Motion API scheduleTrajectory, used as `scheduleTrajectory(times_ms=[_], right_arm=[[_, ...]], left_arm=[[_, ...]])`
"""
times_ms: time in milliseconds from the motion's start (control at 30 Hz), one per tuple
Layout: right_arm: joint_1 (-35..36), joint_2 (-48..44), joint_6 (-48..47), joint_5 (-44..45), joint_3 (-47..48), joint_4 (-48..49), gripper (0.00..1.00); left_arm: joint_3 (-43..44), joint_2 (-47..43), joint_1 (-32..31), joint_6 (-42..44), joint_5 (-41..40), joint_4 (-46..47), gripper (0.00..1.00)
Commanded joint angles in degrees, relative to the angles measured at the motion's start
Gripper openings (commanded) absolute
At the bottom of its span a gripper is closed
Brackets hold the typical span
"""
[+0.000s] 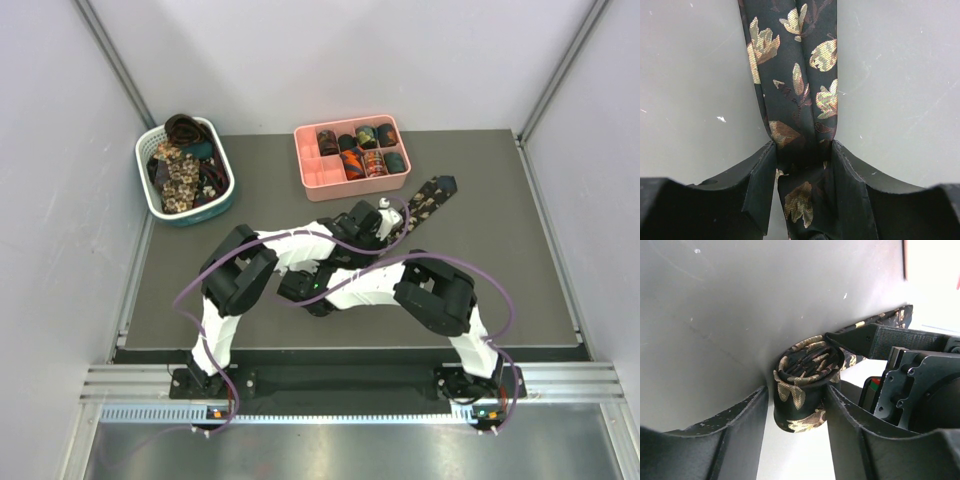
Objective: Roll the ties
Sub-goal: Roll the tie
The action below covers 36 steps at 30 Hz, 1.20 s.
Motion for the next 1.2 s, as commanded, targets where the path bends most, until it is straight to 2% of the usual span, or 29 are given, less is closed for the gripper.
scheduleTrajectory(times_ms=[0, 167, 333, 400, 500, 733, 1033, 1100, 1167], right_arm=[[0.3, -0.7, 1.9, -3.9, -1.8, -0.4, 0.52], [0.1, 0.2, 1.9, -3.6, -2.3, -0.3, 0.49], [-0.4, 1.0, 2.2, -3.6, -2.0, -0.5, 0.24], [-0.5, 0.5, 2.3, -4.1, -2.0, -0.2, 0.17], [-0.5, -1.3, 2.5, -6.6, -2.1, 0.9, 0.11], [-1.1, -7.0, 1.6, -13.8, -3.8, 4.2, 0.08], [-1.9, -9.6, 1.7, -17.0, -4.6, 5.1, 0.06], [-1.8, -9.9, 1.8, -17.1, -4.8, 5.0, 0.06], [-1.8, -10.3, 1.9, -17.2, -5.2, 5.0, 0.05]], left_arm=[[-1.1, 2.8, -0.4, 0.2, 2.4, -12.1, 0.51], [0.7, 3.6, -1.0, 1.2, 3.0, -15.7, 0.5], [1.3, 3.3, -1.2, 1.1, 4.2, -16.5, 0.5], [1.5, 2.8, -1.2, 1.1, 4.1, -16.4, 0.52], [1.9, 1.9, -1.3, 1.1, 4.0, -15.8, 0.56], [3.6, -1.8, -0.9, 1.2, 3.7, -12.7, 0.72], [7.4, -5.9, 2.5, -1.2, 5.5, -8.0, 0.81], [7.6, -7.5, 3.7, -4.0, 6.2, -6.5, 0.84], [7.5, -8.5, 5.7, -5.5, 7.9, -5.1, 0.93]])
